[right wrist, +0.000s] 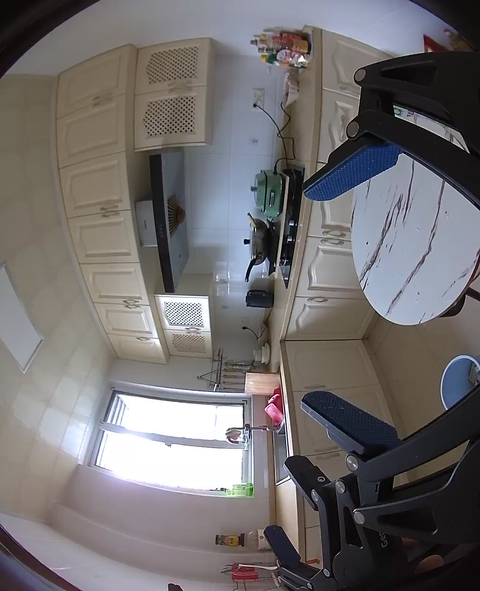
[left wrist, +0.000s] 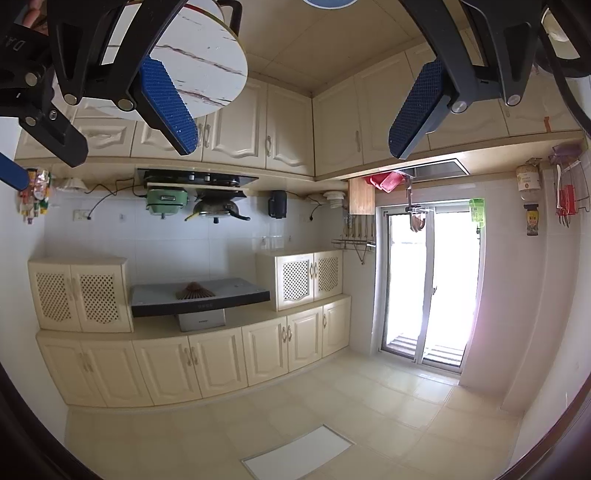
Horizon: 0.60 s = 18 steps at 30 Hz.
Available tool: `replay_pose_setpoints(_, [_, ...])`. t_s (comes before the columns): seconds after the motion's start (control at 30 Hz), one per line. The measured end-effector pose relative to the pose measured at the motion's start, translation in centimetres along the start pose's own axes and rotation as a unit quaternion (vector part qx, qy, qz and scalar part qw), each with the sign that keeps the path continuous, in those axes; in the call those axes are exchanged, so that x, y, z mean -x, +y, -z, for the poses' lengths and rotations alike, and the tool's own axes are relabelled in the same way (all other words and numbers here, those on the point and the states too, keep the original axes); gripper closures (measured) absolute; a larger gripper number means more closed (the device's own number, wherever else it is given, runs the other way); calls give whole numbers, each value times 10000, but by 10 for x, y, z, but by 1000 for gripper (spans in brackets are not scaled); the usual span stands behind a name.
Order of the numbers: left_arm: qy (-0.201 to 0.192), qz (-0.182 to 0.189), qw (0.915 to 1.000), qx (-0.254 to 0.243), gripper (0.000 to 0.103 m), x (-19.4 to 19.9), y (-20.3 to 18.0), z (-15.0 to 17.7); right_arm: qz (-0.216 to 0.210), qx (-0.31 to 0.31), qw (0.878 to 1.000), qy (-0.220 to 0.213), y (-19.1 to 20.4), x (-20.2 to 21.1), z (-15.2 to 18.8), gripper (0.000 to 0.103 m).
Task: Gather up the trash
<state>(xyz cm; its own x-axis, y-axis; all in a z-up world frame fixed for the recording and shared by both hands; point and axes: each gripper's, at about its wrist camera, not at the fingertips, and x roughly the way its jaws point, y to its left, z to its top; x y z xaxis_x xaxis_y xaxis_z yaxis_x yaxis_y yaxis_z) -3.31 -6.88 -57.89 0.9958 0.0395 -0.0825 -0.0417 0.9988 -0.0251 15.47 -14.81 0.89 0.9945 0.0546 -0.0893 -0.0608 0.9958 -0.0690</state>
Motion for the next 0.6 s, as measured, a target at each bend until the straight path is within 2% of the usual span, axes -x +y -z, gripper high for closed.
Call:
replay_pose_setpoints(0.27, [-24,-60,10000,-48,1,-18,-1,-24,28,-6,10000,12,-1,-1,1,0])
replay_pose_setpoints(0.6, [69,54,9999,55,1,-18,12,-55,19,-14,9999,100,1,-6,8,0])
